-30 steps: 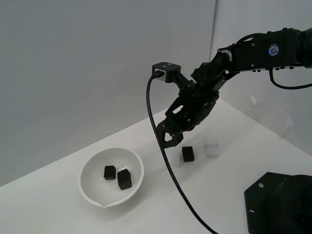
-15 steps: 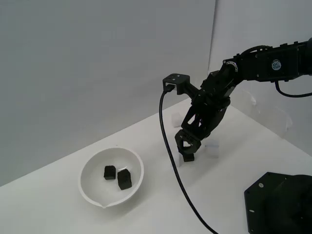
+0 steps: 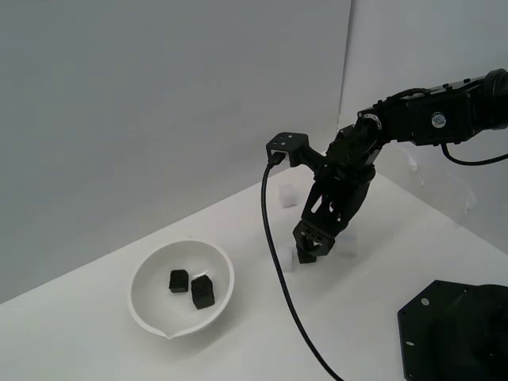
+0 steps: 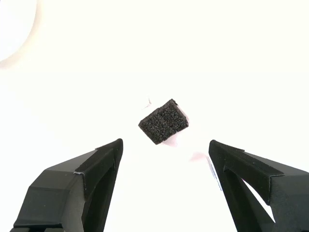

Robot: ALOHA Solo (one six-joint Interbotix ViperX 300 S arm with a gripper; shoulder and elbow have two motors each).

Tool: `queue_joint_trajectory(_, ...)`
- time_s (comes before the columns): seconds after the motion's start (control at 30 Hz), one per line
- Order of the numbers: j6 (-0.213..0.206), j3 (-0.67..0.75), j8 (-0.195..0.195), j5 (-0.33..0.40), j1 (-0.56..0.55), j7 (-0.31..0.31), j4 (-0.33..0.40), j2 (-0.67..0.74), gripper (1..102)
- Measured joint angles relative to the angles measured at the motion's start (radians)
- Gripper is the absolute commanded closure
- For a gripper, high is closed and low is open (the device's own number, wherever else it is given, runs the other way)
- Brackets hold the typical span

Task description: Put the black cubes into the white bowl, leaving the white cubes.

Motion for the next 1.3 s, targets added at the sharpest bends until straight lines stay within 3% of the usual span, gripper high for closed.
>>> queue_joint_trajectory(0.23,0.0,-0.044,0.017,-0.002,0.0,-0.012,-0.003,-0.046,3)
queue_joint_trajectory(1.3,0.018,-0.169,0.017,-0.002,-0.037,-0.094,-0.003,-0.172,4)
